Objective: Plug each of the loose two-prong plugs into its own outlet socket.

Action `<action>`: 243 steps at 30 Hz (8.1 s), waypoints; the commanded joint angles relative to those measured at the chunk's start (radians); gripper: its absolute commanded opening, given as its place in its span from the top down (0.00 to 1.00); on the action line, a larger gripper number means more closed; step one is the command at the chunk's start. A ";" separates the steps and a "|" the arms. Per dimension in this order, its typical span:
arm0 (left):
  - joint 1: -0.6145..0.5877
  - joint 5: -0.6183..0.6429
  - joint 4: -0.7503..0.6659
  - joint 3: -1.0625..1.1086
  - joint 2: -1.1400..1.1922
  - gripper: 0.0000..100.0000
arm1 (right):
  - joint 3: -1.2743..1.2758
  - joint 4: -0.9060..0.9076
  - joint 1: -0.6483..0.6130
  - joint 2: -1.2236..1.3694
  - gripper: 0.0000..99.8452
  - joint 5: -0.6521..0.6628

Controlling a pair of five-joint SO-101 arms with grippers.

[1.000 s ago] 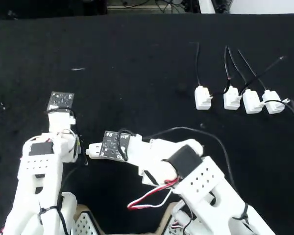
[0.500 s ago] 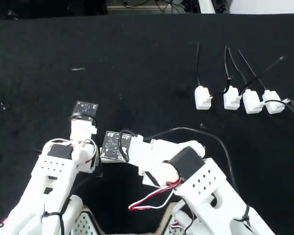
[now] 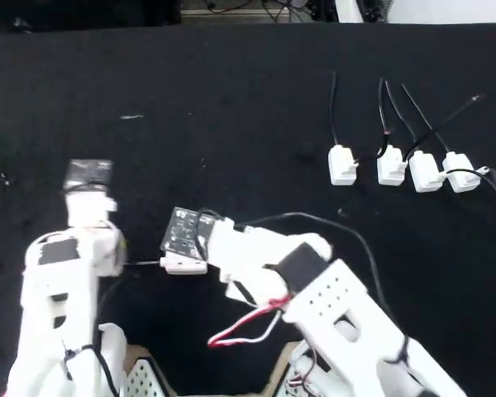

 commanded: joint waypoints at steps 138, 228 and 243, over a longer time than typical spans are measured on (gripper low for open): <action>-0.196 -0.149 0.011 0.140 -0.011 0.84 | -0.951 0.083 -0.089 1.173 0.98 0.252; -0.645 -0.025 0.419 -0.271 -0.425 0.84 | -0.975 0.021 -0.186 1.164 0.69 0.324; -0.645 -0.025 0.427 -0.268 -0.425 0.84 | -0.777 -0.112 -0.181 1.129 0.69 0.361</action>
